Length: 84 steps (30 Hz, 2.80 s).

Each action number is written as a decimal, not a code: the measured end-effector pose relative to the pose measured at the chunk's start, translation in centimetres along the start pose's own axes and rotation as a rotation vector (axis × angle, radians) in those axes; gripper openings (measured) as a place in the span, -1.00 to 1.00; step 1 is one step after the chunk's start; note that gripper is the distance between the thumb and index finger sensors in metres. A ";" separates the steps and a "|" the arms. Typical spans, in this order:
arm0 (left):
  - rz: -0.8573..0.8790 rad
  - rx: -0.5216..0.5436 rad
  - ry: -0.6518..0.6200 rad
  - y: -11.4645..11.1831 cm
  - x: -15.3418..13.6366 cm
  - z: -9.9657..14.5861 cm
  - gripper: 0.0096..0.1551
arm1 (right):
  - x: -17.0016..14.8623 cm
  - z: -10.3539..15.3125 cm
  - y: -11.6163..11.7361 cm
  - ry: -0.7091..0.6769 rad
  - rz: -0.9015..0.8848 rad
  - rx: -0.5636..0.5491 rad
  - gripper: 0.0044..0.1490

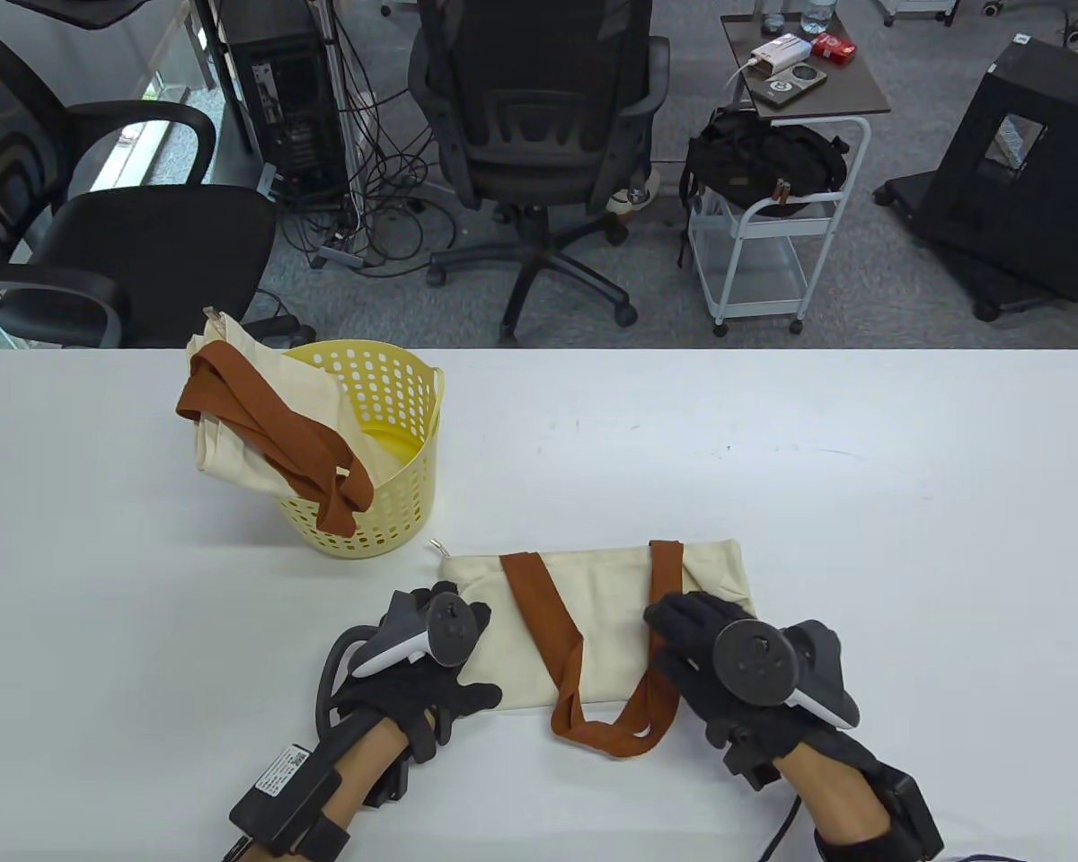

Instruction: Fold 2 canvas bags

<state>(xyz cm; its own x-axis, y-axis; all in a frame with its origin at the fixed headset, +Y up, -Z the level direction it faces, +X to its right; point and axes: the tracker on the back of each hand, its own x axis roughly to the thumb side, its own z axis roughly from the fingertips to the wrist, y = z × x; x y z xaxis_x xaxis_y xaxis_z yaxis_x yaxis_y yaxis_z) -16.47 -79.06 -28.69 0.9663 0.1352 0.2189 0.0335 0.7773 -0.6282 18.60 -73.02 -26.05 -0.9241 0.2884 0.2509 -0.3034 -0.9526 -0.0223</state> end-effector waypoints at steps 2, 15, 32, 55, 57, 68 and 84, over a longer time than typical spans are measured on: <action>0.002 0.001 -0.002 0.0 0.0 0.0 0.12 | -1.6 -0.3 0.7 0.082 0.100 0.017 -0.31; 0.018 0.151 -0.019 0.6 -0.3 0.9 0.04 | -4.8 -1.6 5.9 0.246 0.139 0.443 -0.07; 0.496 0.230 0.121 0.7 -2.7 1.1 -0.01 | -4.4 -1.5 6.2 0.263 0.137 0.428 -0.09; 1.282 0.285 -0.344 4.0 -0.1 4.7 -0.33 | 0.7 -0.6 6.2 0.177 0.080 0.397 -0.05; 1.288 0.291 -0.358 3.6 0.5 4.6 -0.34 | 1.2 -0.5 6.1 0.165 0.051 0.395 -0.07; 1.137 0.167 -0.466 1.5 5.6 2.1 -0.32 | 1.8 -0.3 5.4 0.148 -0.171 0.354 -0.16; 0.994 0.148 -0.437 0.0 6.8 0.8 -0.27 | 2.3 0.2 5.0 0.116 -0.266 0.311 -0.08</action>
<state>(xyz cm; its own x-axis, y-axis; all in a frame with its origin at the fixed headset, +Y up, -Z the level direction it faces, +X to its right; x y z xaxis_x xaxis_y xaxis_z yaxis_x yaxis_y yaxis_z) -10.09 -77.67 -26.56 0.3704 0.9261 -0.0717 -0.7699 0.2630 -0.5814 14.98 -77.13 -25.40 -0.8484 0.5203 0.0973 -0.4668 -0.8222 0.3258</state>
